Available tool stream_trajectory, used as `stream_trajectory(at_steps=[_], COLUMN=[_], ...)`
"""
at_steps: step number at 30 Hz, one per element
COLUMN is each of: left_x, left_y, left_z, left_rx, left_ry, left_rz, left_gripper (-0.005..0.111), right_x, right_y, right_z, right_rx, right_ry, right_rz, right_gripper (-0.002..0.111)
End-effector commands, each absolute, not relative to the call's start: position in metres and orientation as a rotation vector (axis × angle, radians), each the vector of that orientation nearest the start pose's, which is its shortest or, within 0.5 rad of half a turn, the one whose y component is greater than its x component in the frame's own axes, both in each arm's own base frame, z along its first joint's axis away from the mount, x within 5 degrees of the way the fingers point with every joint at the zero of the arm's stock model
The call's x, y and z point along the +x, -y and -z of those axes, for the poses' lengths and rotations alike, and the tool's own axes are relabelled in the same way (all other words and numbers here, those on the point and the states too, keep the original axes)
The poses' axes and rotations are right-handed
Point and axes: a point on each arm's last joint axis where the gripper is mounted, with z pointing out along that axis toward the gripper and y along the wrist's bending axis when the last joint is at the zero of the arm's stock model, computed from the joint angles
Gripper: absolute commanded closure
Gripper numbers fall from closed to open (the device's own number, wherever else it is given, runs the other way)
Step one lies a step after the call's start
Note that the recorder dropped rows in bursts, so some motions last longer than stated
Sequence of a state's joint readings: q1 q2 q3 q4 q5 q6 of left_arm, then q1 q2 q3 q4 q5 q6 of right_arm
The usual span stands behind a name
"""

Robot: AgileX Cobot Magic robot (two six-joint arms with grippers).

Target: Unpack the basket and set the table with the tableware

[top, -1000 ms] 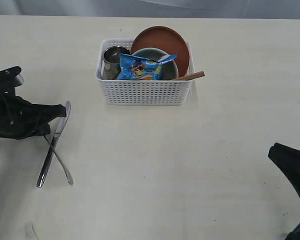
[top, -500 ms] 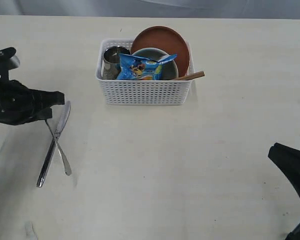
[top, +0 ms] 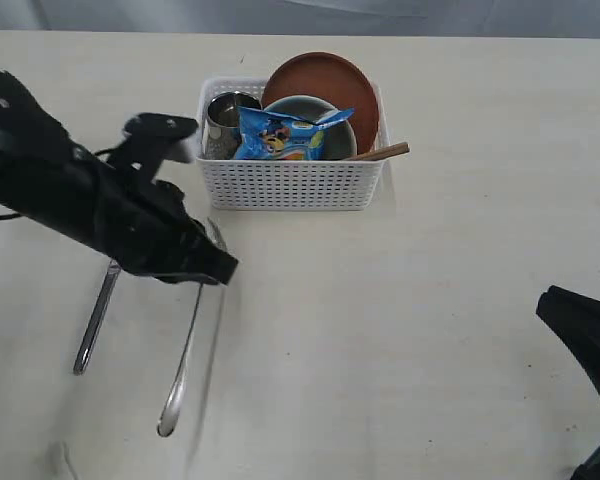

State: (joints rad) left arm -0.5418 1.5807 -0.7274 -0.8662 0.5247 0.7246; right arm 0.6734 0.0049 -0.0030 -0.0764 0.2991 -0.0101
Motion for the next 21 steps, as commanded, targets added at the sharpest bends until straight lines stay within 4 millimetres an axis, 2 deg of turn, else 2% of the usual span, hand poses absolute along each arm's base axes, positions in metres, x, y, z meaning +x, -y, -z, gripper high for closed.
stream_trajectory(at_steps=[1,5,8,11,16,21], left_x=[0.212,0.226,0.231,0.231,0.239,0.255], left_y=[0.198,0.205,0.204,0.201,0.196,0.191], left_z=[-0.154,-0.135,-0.128,-0.126,-0.132,-0.150], left_rx=[0.783,0.629,0.621,0.691,0.708,0.740], left_ry=[-2.648,-2.699,-2.691,-2.683,-2.733,-2.777], left_rz=[0.655,0.603,0.561,0.494,0.325,0.045], left_gripper=[0.107,0.107,0.107,0.107,0.107,0.107], right_x=[0.044,0.044,0.044,0.044,0.044,0.044], right_y=[-0.032,-0.032,-0.032,-0.032,-0.032,-0.032], right_z=[-0.186,-0.186,-0.186,-0.186,-0.186,-0.186], right_rx=[-0.657,-0.657,-0.657,-0.657,-0.657,-0.657], right_ry=[-1.674,-1.674,-1.674,-1.674,-1.674,-1.674], right_rz=[-0.402,-0.402,-0.402,-0.402,-0.402,-0.402], right_gripper=[0.108,0.108,0.108,0.108,0.108,0.108])
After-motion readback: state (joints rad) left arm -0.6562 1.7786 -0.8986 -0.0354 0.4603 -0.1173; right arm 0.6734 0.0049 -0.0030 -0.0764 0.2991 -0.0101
